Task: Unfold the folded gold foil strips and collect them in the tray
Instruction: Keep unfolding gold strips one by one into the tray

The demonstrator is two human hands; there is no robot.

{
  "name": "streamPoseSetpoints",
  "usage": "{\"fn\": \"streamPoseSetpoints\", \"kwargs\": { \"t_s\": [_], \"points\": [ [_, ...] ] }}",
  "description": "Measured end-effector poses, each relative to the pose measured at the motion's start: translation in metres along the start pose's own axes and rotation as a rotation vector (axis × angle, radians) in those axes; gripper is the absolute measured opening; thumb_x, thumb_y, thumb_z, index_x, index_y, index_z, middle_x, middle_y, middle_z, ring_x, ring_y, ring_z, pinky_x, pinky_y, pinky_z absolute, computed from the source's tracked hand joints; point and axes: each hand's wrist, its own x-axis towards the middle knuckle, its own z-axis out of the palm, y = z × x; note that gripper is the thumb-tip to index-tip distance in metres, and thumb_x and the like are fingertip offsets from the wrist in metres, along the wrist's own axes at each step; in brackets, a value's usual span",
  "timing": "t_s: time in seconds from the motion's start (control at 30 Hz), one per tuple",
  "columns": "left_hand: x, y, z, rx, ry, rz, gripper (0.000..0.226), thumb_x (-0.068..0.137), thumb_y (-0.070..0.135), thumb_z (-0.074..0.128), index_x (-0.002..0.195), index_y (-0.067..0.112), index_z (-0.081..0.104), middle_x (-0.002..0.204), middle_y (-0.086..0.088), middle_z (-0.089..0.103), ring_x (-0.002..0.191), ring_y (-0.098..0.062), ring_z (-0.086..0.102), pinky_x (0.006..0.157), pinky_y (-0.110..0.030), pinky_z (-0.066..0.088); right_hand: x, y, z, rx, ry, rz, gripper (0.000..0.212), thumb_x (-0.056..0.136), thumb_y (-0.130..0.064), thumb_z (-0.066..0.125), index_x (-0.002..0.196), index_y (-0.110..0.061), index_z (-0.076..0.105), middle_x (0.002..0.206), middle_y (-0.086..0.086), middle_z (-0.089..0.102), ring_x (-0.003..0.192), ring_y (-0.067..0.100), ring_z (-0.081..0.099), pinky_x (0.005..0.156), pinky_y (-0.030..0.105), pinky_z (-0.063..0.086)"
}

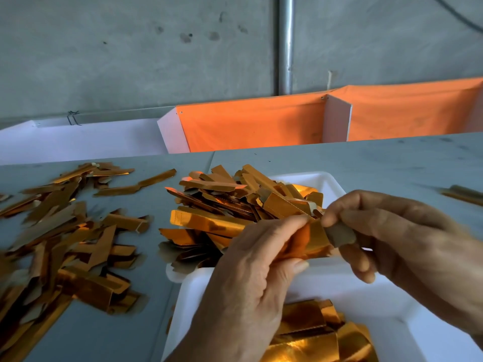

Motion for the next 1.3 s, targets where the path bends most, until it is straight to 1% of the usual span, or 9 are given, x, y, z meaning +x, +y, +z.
{"fn": "streamPoseSetpoints", "kwargs": {
  "t_s": [0.13,0.3,0.47,0.63,0.77,0.87,1.03,1.2,1.3],
  "points": [
    [0.0002,-0.0005,0.0,0.0,0.01,0.006,0.038,0.09,0.04,0.051,0.128,0.048,0.047,0.121,0.031,0.05,0.12,0.002,0.046,0.097,-0.015,0.04,0.0028,0.0051,-0.0019,0.244,-0.109,0.085,0.04,0.06,-0.033,0.086,0.088,-0.01,0.069,0.067,0.006,0.055,0.051,0.013,0.054,0.045,0.021,0.046],
    [0.0,-0.0007,-0.0006,0.002,-0.002,0.016,0.04,0.089,0.038,0.052,0.129,0.041,0.049,0.122,0.028,0.051,0.122,0.0,0.046,0.097,-0.018,0.041,0.0051,0.005,0.0001,0.272,-0.094,0.138,0.041,0.05,-0.031,0.093,0.077,-0.013,0.069,0.059,0.003,0.051,0.046,0.011,0.05,0.042,0.019,0.044],
    [-0.0008,-0.0008,-0.0014,0.006,0.018,0.016,0.041,0.088,0.036,0.053,0.128,0.043,0.049,0.121,0.028,0.052,0.12,0.002,0.046,0.096,-0.013,0.039,0.0046,0.0049,-0.0009,0.239,-0.106,0.127,0.031,0.06,-0.029,0.088,0.079,-0.013,0.069,0.058,0.005,0.056,0.048,0.012,0.054,0.046,0.019,0.048],
    [-0.0021,0.0004,-0.0021,0.012,0.007,0.025,0.043,0.084,0.042,0.048,0.127,0.045,0.049,0.12,0.03,0.05,0.12,0.004,0.045,0.095,-0.013,0.04,0.0029,0.0007,-0.0018,0.219,-0.097,0.132,0.036,0.053,-0.021,0.089,0.082,-0.011,0.07,0.058,0.008,0.057,0.046,0.016,0.055,0.045,0.022,0.049],
    [-0.002,0.0002,-0.0016,0.031,0.01,0.045,0.039,0.089,0.046,0.044,0.128,0.047,0.047,0.122,0.032,0.046,0.122,0.003,0.043,0.097,-0.022,0.044,0.0023,-0.004,0.003,0.112,-0.048,0.115,0.013,0.064,-0.01,0.074,0.075,-0.014,0.07,0.056,0.007,0.054,0.043,0.016,0.052,0.041,0.021,0.046],
    [-0.0016,0.0004,-0.0005,0.101,0.012,0.078,0.043,0.087,0.044,0.044,0.13,0.047,0.046,0.122,0.034,0.041,0.121,0.003,0.042,0.098,-0.02,0.041,0.0021,-0.0032,0.0041,-0.008,-0.01,0.097,0.008,0.066,-0.01,0.065,0.072,-0.016,0.069,0.054,0.01,0.055,0.043,0.018,0.051,0.042,0.019,0.044],
    [0.0,0.0022,0.0009,0.271,0.024,0.134,0.045,0.087,0.032,0.048,0.132,0.036,0.049,0.118,0.025,0.041,0.111,0.004,0.041,0.085,-0.016,0.041,0.0027,0.0013,0.0064,-0.182,0.041,0.052,0.009,0.067,-0.015,0.064,0.074,-0.019,0.067,0.055,0.009,0.059,0.045,0.018,0.056,0.046,0.02,0.047],
    [0.0004,0.003,0.0003,0.295,0.032,0.155,0.049,0.085,0.026,0.052,0.134,0.028,0.051,0.113,0.021,0.05,0.108,-0.005,0.051,0.085,-0.026,0.049,0.004,0.0001,0.004,-0.16,-0.006,0.069,0.006,0.068,-0.016,0.067,0.074,-0.019,0.068,0.058,0.01,0.061,0.048,0.021,0.058,0.05,0.022,0.048],
    [0.0,0.0041,0.0007,0.382,0.041,0.191,0.05,0.08,0.02,0.06,0.13,0.022,0.056,0.109,0.012,0.059,0.102,-0.003,0.048,0.079,-0.022,0.05,0.0045,0.0004,0.0018,-0.187,-0.011,0.076,0.009,0.067,-0.014,0.066,0.074,-0.021,0.068,0.058,0.01,0.061,0.048,0.021,0.058,0.049,0.022,0.048]
  ]
}}
